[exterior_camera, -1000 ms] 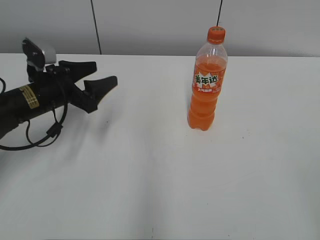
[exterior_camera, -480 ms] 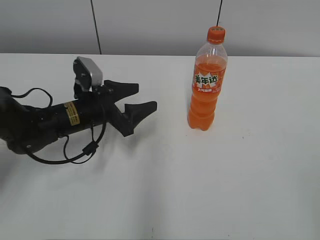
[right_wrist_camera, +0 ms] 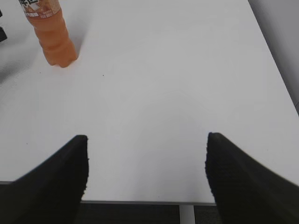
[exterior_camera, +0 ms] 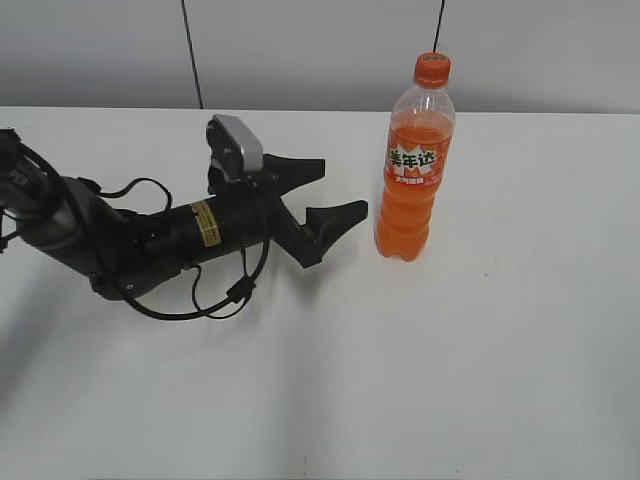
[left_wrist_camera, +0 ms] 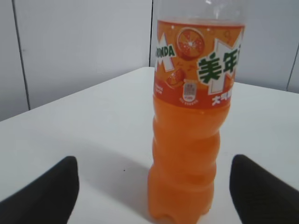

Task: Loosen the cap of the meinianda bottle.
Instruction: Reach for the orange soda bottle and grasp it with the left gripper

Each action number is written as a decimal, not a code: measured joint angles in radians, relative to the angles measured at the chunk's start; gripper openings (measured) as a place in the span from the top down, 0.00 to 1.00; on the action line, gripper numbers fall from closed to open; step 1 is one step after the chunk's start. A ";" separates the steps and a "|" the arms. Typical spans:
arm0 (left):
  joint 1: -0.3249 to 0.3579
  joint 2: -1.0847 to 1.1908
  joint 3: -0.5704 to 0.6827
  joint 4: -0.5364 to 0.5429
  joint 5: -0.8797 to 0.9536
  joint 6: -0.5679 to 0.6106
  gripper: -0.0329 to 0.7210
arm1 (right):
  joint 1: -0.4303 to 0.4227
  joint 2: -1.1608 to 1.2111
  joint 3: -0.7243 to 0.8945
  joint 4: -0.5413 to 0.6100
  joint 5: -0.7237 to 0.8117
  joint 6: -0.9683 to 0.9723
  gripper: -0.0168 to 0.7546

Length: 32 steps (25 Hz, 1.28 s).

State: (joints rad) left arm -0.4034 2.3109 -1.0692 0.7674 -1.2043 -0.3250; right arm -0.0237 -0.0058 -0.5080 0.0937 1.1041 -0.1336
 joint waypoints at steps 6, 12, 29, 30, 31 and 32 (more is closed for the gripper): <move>-0.052 0.054 -0.070 -0.011 0.006 -0.034 0.17 | 0.000 0.000 0.000 0.000 0.000 0.000 0.22; -0.087 0.091 -0.130 -0.041 0.028 -0.046 0.17 | 0.000 0.000 0.000 0.000 0.000 0.000 0.22; -0.132 0.148 -0.238 -0.032 0.115 -0.077 0.17 | 0.000 0.000 0.000 0.000 0.000 0.000 0.22; -0.132 0.159 -0.245 -0.032 0.110 -0.079 0.17 | 0.000 0.000 0.000 0.000 0.000 0.000 0.22; -0.132 0.167 -0.250 -0.031 0.105 -0.083 0.17 | 0.000 0.000 0.000 0.000 0.000 0.000 0.22; -0.133 0.171 -0.256 -0.031 0.105 -0.087 0.17 | 0.000 0.000 0.000 0.000 0.000 0.000 0.22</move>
State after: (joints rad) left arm -0.5361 2.4814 -1.3251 0.7361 -1.0988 -0.4118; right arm -0.0237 -0.0058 -0.5080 0.0937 1.1041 -0.1336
